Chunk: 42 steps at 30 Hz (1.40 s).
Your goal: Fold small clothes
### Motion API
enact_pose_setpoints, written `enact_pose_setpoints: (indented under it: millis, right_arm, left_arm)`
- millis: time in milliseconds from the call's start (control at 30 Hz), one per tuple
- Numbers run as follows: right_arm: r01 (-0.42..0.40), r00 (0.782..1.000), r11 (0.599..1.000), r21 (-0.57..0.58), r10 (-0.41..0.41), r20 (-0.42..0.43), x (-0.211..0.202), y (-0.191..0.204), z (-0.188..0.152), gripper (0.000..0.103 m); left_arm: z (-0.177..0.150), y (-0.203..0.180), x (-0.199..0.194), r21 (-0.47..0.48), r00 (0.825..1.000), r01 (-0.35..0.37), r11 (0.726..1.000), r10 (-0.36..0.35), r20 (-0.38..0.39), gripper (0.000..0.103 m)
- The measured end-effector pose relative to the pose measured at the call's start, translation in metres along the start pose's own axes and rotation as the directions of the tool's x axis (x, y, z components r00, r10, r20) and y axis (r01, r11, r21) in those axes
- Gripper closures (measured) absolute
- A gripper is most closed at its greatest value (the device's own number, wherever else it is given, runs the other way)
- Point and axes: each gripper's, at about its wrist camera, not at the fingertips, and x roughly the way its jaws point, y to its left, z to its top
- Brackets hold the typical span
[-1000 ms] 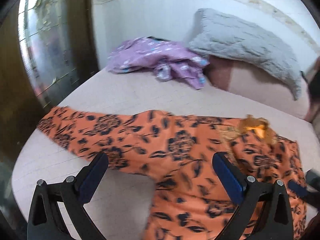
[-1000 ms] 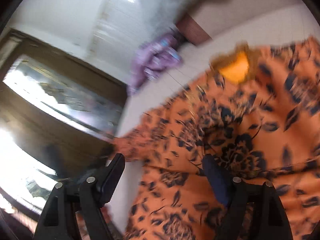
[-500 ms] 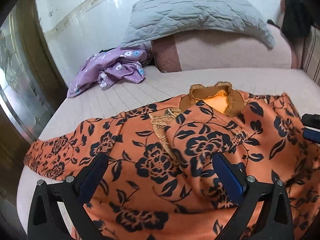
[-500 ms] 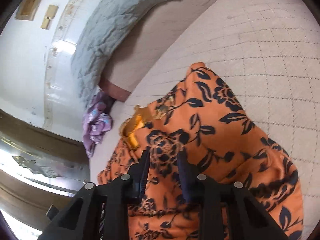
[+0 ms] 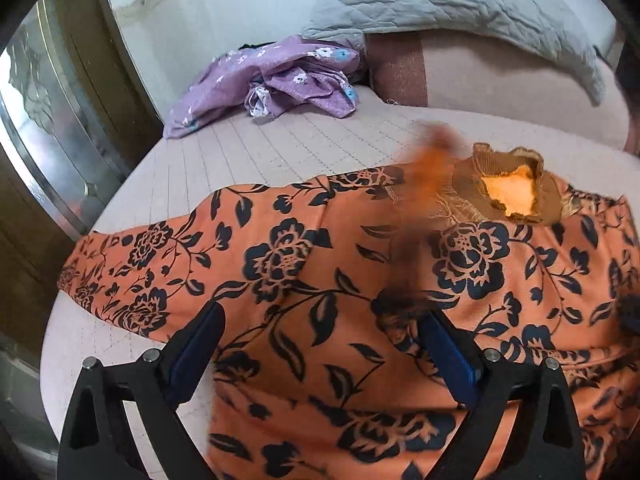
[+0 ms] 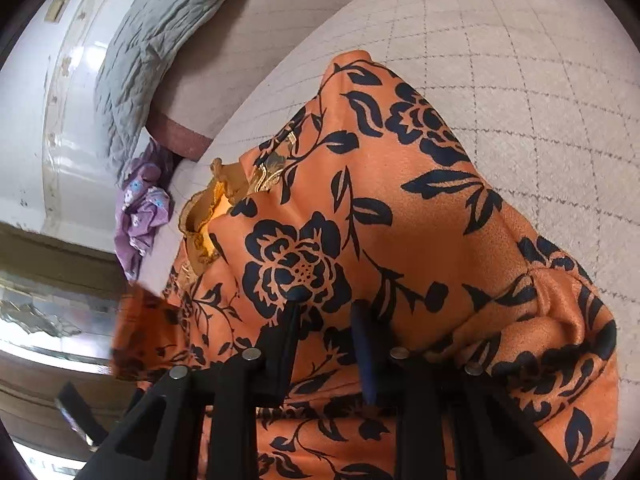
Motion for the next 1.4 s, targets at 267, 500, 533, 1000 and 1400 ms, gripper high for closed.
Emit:
enact_pose_setpoints:
  millis: [267,500,533,1000,1400]
  right_arm:
    - [0.024,1.000,0.999,-0.027,-0.023,0.016,0.003,0.007,-0.005,0.075]
    - [0.032,0.999,0.999,-0.034,-0.031,0.024,0.004,0.009,-0.007,0.075]
    - [0.033,0.999,0.999,-0.032,-0.032,0.024,0.004,0.009,-0.007,0.075]
    - [0.017,1.000,1.000,-0.018,-0.016,0.020,0.006,0.007,-0.005,0.072]
    - [0.011,1.000,1.000,0.013,-0.011,0.008,0.006,0.006,-0.001,0.072]
  left_arm:
    - [-0.002,0.119,0.002,-0.224,0.995,-0.096,0.970,0.089,-0.043,0.006]
    - [-0.037,0.257,0.023,-0.512,0.973,-0.231,0.828,0.180,-0.147,0.006]
    - [-0.040,0.270,0.026,-0.538,0.969,-0.244,0.807,0.187,-0.158,0.006]
    - [-0.059,0.375,0.092,-0.845,0.998,-0.031,0.534,-0.035,-0.059,0.006]
    - [-0.043,0.385,0.096,-0.830,0.999,0.032,0.557,0.002,0.040,0.096]
